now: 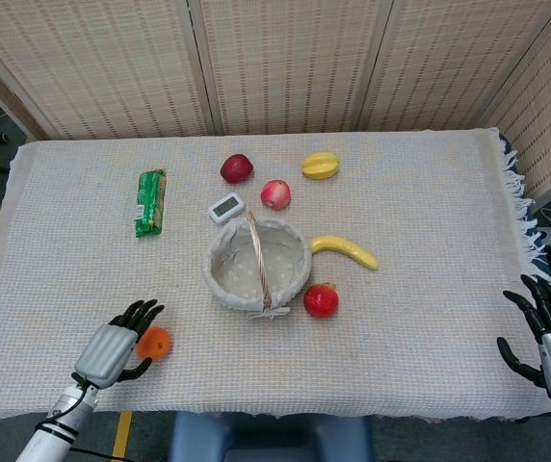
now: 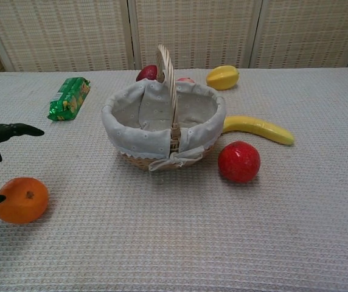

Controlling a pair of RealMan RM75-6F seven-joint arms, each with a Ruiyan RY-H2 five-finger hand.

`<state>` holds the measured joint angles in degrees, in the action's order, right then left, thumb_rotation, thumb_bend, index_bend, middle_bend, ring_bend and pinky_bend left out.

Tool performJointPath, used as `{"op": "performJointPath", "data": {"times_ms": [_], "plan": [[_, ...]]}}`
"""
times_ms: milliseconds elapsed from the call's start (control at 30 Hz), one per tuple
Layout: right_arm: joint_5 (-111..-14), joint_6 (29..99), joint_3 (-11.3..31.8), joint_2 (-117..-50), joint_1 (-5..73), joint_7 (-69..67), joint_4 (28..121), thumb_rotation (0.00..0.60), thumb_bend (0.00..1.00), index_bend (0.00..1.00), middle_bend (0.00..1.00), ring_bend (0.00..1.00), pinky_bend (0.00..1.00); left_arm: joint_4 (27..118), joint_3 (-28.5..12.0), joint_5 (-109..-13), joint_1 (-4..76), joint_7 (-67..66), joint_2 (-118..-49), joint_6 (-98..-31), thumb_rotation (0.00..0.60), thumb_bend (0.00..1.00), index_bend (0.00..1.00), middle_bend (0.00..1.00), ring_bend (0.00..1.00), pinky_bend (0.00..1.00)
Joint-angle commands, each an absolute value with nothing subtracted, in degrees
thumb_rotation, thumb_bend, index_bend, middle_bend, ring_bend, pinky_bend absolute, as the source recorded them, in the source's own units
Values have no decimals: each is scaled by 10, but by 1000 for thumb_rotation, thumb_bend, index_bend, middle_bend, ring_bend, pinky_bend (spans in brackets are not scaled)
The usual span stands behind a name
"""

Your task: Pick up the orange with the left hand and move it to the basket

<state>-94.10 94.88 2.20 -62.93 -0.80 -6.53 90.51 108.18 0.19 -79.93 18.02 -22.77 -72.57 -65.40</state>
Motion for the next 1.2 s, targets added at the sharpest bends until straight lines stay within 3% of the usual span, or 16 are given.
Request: {"op": "performJointPath", "data": {"times_ms": [33,467,1033,1100,1200], "plan": [[-941,948,22,-630,-8,-64,905,600,260,171,34,0,164,1081,-1,-784,188,-235,-742,-645,600,315,0,0,0,271],[-939,947,22,-628,-7,-65,906,600,261,171,34,0,164,999,-6,-755,206,-261,-837,-640,600,312,0,0,0,265],[-940,946,21,-632,-7,-56,907,600,261,171,34,0,164,921,-12,-691,217,-215,-861,-602,600,320,0,0,4,276],[-940,947,21,-632,-7,-56,906,600,261,171,34,0,164,919,-13,-689,218,-209,-863,-602,600,343,0,0,66,338],[-941,948,21,-633,-7,-55,906,600,261,171,34,0,164,914,-13,-691,216,-204,-867,-608,600,394,29,78,287,492]]}}
